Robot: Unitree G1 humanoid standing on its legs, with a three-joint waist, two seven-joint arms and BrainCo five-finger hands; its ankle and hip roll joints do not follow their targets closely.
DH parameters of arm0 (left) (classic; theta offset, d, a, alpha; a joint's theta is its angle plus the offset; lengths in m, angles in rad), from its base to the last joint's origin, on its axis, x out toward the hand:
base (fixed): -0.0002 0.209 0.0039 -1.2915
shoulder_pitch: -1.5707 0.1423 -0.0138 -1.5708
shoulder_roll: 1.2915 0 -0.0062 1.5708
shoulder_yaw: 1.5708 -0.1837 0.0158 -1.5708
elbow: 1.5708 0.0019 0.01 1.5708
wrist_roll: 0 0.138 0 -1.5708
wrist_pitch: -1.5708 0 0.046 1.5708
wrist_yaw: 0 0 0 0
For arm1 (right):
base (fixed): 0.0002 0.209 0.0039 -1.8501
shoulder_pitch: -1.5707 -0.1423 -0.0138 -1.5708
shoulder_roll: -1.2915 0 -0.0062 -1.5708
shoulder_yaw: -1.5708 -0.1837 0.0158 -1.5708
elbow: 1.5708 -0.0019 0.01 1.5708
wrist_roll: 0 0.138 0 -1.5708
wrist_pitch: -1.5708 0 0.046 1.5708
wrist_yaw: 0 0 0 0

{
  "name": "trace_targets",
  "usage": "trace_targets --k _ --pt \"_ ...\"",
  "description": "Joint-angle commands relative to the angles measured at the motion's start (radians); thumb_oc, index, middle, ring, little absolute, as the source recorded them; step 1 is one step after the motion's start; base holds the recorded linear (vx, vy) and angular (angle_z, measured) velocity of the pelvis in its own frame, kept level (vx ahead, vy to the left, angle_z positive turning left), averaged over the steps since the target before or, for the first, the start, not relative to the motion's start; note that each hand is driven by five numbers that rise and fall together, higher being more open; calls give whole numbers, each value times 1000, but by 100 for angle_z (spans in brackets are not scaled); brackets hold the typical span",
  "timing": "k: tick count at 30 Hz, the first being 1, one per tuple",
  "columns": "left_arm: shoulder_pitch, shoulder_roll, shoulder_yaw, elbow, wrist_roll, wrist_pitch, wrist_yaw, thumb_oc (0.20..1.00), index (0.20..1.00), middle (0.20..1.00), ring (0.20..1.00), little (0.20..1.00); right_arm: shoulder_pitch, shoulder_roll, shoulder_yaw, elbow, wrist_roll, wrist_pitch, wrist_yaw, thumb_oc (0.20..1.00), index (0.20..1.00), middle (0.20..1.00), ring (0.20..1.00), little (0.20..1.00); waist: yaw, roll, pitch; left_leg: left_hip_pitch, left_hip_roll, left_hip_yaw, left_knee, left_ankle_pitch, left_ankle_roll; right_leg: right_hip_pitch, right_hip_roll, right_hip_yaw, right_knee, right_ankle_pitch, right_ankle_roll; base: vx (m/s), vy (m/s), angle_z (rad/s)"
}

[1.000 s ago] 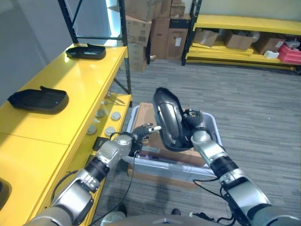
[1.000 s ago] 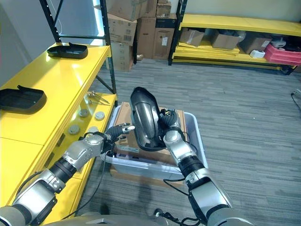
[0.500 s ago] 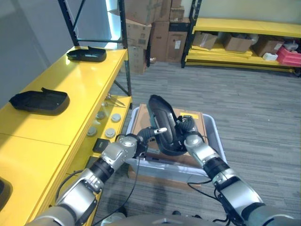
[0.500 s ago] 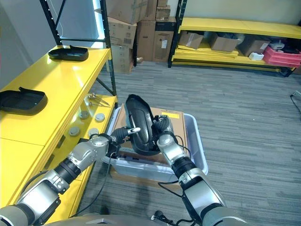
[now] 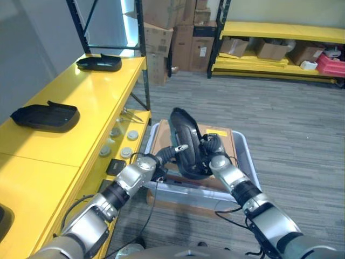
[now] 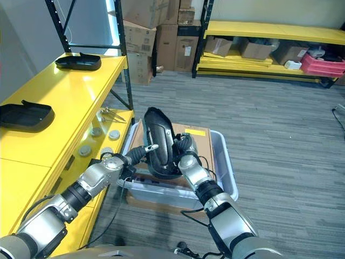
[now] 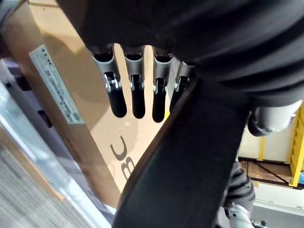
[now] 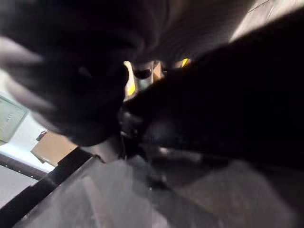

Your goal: Move parts from the plastic box to the shelf.

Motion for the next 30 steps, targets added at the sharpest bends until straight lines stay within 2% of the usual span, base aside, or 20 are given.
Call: trace_targets --k 1,10,17,18,19,20,25,30 --pt "-151 -99 -50 30 -3 -76 10 200 200 200 200 200 -153 37 49 28 -17 -28 -22 200 200 200 200 200 28 28 -43 5 -8 -20 11 -53 34 2 -31 -11 66 -58 76 0 0 0" --pt "-149 -96 -37 18 -36 -107 33 200 200 200 200 200 -152 47 28 29 62 -28 -49 200 200 200 200 200 29 30 -40 8 -6 -21 13 -52 34 5 -29 -13 70 -61 72 0 0 0" --pt "-155 -106 -31 -16 -51 -98 77 200 200 200 200 200 -157 70 11 9 162 -44 -78 200 200 200 200 200 29 31 -35 14 -5 -24 12 -52 33 10 -26 -14 71 -64 68 0 0 0" --pt "-154 -104 -29 -19 -54 -98 83 200 200 200 200 200 -158 72 8 5 181 -51 -83 266 266 266 266 266 29 31 -35 14 -5 -24 12 -51 32 11 -26 -14 71 -64 68 0 0 0" --pt "-155 -105 -28 -20 -60 -100 90 200 200 200 200 200 -158 75 5 3 202 -57 -88 410 410 410 410 410 30 31 -34 14 -4 -24 12 -52 32 11 -26 -15 71 -64 68 0 0 0" --pt "-157 -106 -26 -21 -69 -103 99 200 200 200 200 200 -161 78 -1 0 234 -65 -94 1000 1000 1000 1000 1000 30 31 -33 14 -4 -26 13 -52 31 11 -26 -14 71 -64 67 0 0 0" --pt "-154 -103 3 -32 -99 -125 135 200 200 200 200 200 -150 94 -40 -11 329 -114 -138 1000 1000 1000 1000 1000 31 32 -30 17 -3 -24 15 -52 30 15 -26 -16 68 -63 65 0 0 0" --pt "-138 -68 61 -63 -108 -133 190 200 200 200 200 200 -103 43 -113 -67 375 -145 -140 1000 1000 1000 1000 1000 20 32 -29 18 0 -19 15 -50 29 16 -24 -13 66 -63 64 -5 7 -2"
